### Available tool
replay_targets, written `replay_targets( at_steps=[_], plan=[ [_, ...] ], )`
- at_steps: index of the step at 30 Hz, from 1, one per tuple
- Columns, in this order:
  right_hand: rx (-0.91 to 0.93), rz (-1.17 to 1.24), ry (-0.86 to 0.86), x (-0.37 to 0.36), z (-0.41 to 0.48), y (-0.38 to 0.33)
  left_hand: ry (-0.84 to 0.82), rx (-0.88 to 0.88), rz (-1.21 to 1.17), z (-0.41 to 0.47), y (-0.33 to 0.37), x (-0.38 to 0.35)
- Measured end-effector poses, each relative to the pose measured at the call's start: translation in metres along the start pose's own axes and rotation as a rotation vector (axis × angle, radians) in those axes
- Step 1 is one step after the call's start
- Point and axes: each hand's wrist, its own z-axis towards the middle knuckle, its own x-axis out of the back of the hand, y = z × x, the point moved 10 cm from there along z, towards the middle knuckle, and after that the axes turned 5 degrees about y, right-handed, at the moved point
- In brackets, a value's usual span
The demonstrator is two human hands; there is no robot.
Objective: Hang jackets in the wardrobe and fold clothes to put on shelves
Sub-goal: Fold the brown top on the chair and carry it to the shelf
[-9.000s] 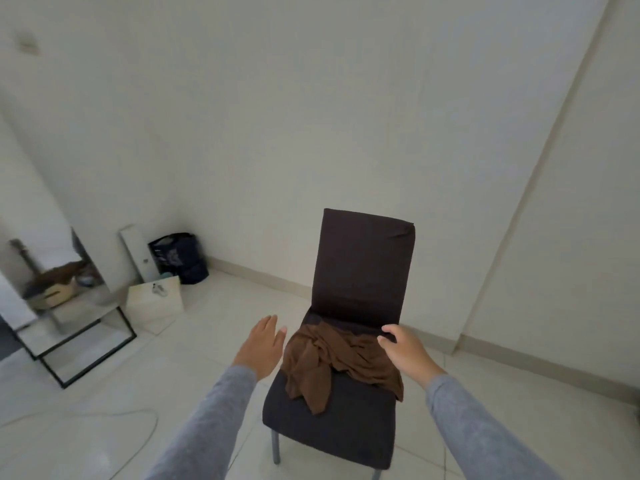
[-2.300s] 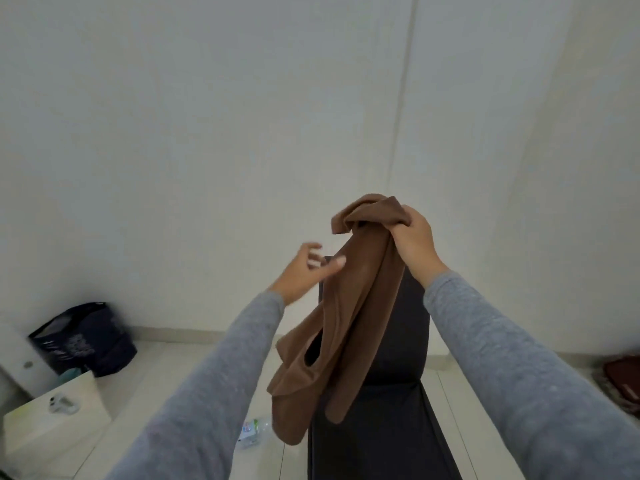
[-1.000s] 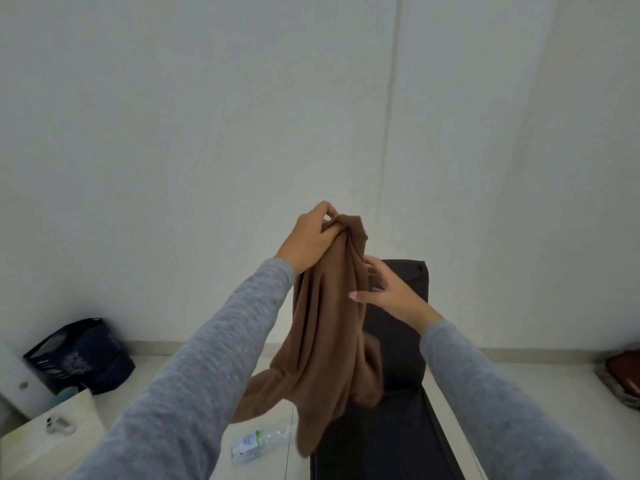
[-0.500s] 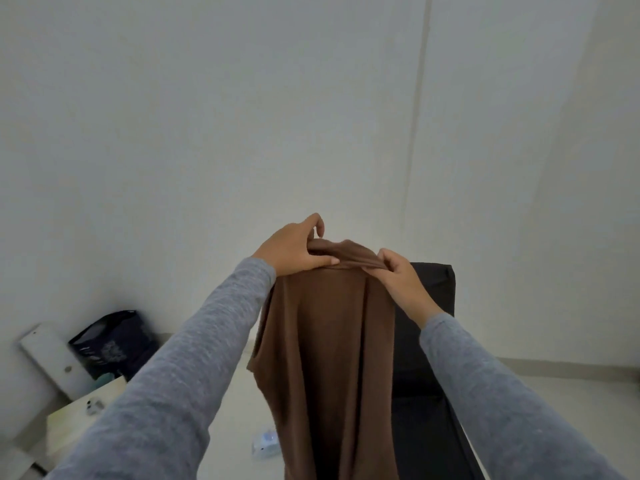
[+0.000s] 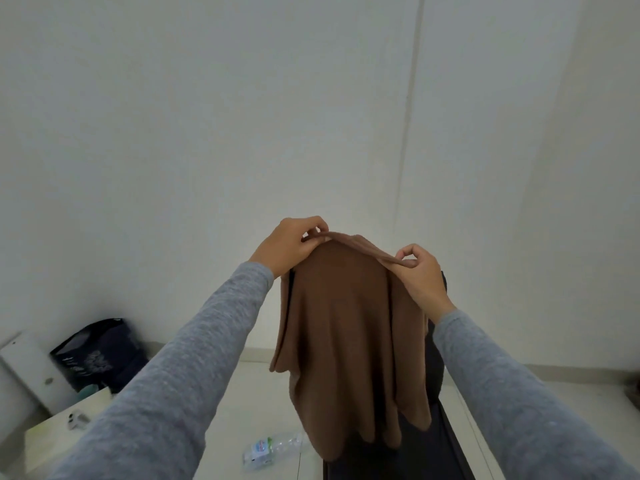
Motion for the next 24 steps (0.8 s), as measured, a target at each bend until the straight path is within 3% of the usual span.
replay_targets(
  at_steps=[3, 7, 10, 15, 18, 21, 24],
  plan=[
    [-0.027, -0.133, -0.123, -0.008, -0.008, 0.009, 0.155, -0.043, 0.02, 0.013, 0.011, 0.017],
    [-0.054, -0.249, -0.297, -0.016, -0.031, 0.039, 0.416, 0.048, -0.072, 0.022, 0.005, 0.049],
    [-0.041, -0.315, -0.387, -0.026, -0.041, 0.053, 0.471, 0.102, -0.104, 0.022, -0.004, 0.061],
    [0.099, -0.542, -0.365, -0.034, -0.038, 0.052, 0.55, 0.198, -0.111, 0.008, -0.024, 0.072],
    [0.022, -0.359, -0.389, -0.04, -0.042, 0.049, 0.589, 0.286, -0.136, -0.004, -0.045, 0.08],
    [-0.059, -0.349, -0.409, -0.05, -0.047, 0.057, 0.596, 0.307, -0.11, -0.016, -0.06, 0.082],
    [-0.098, -0.284, -0.272, -0.048, -0.048, 0.063, 0.627, 0.336, -0.093, -0.029, -0.073, 0.083]
  ],
)
